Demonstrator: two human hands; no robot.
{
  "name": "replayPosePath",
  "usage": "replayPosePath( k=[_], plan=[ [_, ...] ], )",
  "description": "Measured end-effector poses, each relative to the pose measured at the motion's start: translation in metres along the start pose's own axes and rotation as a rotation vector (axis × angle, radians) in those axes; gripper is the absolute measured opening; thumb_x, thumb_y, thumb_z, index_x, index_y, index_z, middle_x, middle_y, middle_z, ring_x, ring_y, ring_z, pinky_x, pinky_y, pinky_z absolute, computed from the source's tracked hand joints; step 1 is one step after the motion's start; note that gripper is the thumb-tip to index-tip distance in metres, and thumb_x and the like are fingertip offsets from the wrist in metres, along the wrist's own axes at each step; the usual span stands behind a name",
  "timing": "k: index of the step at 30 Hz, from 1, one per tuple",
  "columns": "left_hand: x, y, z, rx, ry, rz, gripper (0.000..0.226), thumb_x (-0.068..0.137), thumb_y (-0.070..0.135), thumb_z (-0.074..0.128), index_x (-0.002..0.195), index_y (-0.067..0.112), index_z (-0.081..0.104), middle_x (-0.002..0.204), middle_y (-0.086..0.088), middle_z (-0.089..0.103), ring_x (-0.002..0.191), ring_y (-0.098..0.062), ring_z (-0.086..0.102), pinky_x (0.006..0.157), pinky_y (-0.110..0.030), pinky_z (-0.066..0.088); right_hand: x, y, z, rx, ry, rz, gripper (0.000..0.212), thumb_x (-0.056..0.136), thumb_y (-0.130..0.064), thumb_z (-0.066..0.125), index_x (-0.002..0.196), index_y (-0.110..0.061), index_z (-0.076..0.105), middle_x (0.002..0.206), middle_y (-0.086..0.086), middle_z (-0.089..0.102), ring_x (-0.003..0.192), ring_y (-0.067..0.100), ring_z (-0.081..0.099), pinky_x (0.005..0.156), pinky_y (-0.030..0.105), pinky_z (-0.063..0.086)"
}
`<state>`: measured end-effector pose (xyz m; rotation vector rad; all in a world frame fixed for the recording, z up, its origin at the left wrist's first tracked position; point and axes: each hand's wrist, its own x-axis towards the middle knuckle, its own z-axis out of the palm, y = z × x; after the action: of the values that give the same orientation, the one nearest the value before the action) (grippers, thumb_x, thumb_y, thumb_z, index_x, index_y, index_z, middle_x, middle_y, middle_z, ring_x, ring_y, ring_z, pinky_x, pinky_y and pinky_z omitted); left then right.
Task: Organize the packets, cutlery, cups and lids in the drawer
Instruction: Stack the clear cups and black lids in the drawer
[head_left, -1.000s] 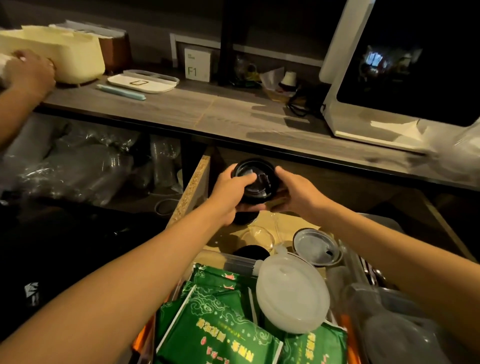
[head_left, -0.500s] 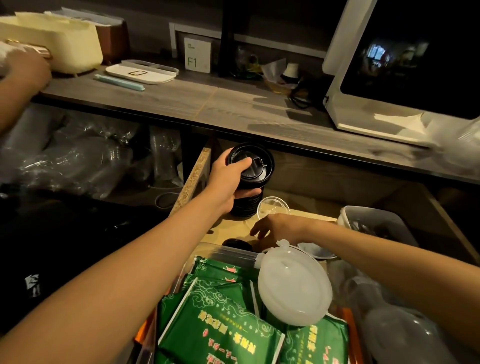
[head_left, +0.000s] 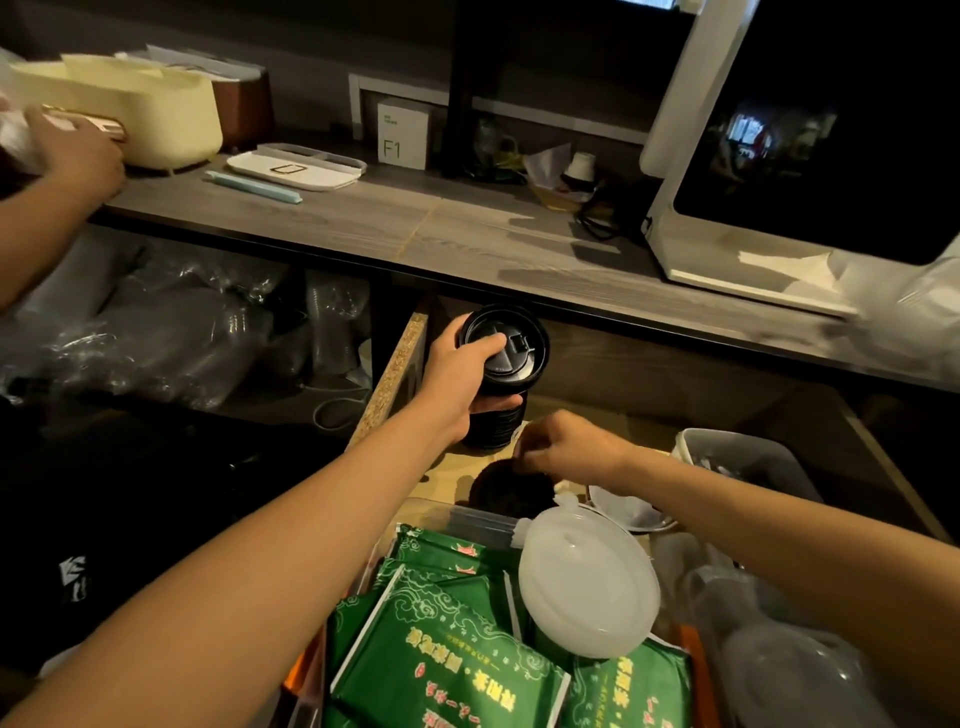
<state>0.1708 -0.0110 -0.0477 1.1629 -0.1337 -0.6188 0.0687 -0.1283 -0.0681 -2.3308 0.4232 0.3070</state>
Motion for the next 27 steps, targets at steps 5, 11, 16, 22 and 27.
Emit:
replayPosePath(
  k=[5,11,16,22,27],
  plan=[
    [-0.002,-0.003,0.001,0.055,-0.011,-0.011,0.027,0.097,0.014,0.062,0.105,0.038,0.053,0.113,-0.004,0.059,0.093,-0.026,0.064,0.057,-0.038,0.06,-0.026,-0.008,-0.033,0.27,0.368,-0.073,0.004,0.086,-0.012,0.071,0.084,-0.011,0.067,0.073,0.002,0.069,0.071,0.013,0.067,0.058,0.019,0.052],
    [-0.005,-0.006,0.004,0.127,-0.095,0.03,0.025,0.099,0.014,0.06,0.111,0.035,0.058,0.116,-0.002,0.062,0.103,-0.021,0.063,0.056,-0.03,0.058,-0.047,-0.008,-0.06,0.474,0.686,-0.174,0.004,0.089,-0.016,0.069,0.091,-0.013,0.071,0.086,0.007,0.073,0.084,0.019,0.07,0.076,0.031,0.058],
    [-0.015,-0.006,0.011,0.202,-0.255,-0.104,0.018,0.101,0.043,0.053,0.111,0.031,0.062,0.119,-0.006,0.064,0.101,-0.026,0.065,0.059,-0.037,0.06,-0.036,-0.006,-0.052,0.454,0.81,-0.121,0.004,0.089,-0.018,0.07,0.088,-0.015,0.071,0.082,0.003,0.07,0.078,0.013,0.067,0.059,0.018,0.053],
    [-0.018,-0.012,0.01,0.283,-0.408,-0.168,0.033,0.098,0.052,0.051,0.117,0.027,0.062,0.117,-0.01,0.068,0.104,-0.028,0.069,0.074,-0.043,0.062,-0.011,-0.002,-0.039,0.402,0.767,-0.063,0.007,0.089,-0.019,0.07,0.085,-0.013,0.069,0.081,0.004,0.069,0.078,0.017,0.068,0.059,0.021,0.052],
    [-0.013,-0.013,0.01,0.396,-0.384,-0.118,0.019,0.103,0.03,0.053,0.121,0.029,0.058,0.12,-0.009,0.062,0.103,-0.03,0.066,0.059,-0.036,0.061,-0.015,0.0,-0.044,0.428,0.616,-0.099,0.009,0.09,-0.02,0.068,0.086,-0.012,0.068,0.077,0.001,0.066,0.069,0.01,0.064,0.055,0.018,0.048]
  ],
)
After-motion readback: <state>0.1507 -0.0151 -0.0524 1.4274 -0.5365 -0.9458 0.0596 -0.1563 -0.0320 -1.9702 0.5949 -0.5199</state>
